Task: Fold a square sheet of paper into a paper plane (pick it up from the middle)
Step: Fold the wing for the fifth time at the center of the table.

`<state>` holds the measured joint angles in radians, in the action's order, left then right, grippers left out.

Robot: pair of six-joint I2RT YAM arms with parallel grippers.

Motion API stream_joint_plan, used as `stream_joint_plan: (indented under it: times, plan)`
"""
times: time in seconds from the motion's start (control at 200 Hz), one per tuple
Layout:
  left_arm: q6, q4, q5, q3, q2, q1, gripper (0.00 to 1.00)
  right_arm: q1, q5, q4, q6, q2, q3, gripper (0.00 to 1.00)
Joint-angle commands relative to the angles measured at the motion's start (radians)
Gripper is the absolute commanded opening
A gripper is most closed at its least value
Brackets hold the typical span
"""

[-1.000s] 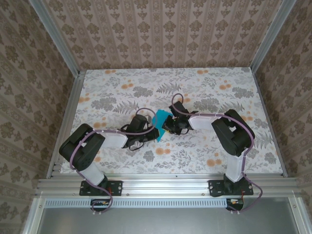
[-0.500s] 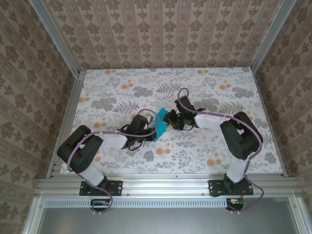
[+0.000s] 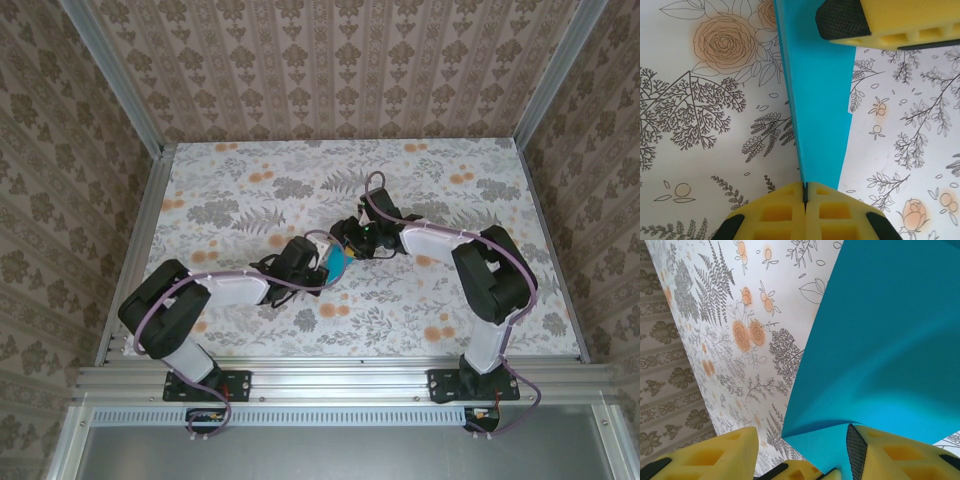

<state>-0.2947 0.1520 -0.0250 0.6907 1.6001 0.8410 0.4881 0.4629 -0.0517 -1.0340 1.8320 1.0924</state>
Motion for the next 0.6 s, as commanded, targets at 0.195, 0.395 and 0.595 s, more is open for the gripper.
stream_joint_plan:
  times: [0.195, 0.395, 0.595]
  plan:
    - [0.100, -0.075, 0.104, 0.051, 0.046, 0.045, 0.02, -0.006, 0.028, -0.186, 0.069, 0.083, 0.107, 0.52]
    - [0.131, -0.077, 0.140, 0.055, 0.054, 0.067, 0.02, -0.006, 0.011, -0.259, 0.072, 0.127, 0.159, 0.45]
    - [0.162, -0.073, 0.172, 0.056, 0.058, 0.090, 0.01, -0.009, 0.037, -0.242, 0.054, 0.136, 0.175, 0.49]
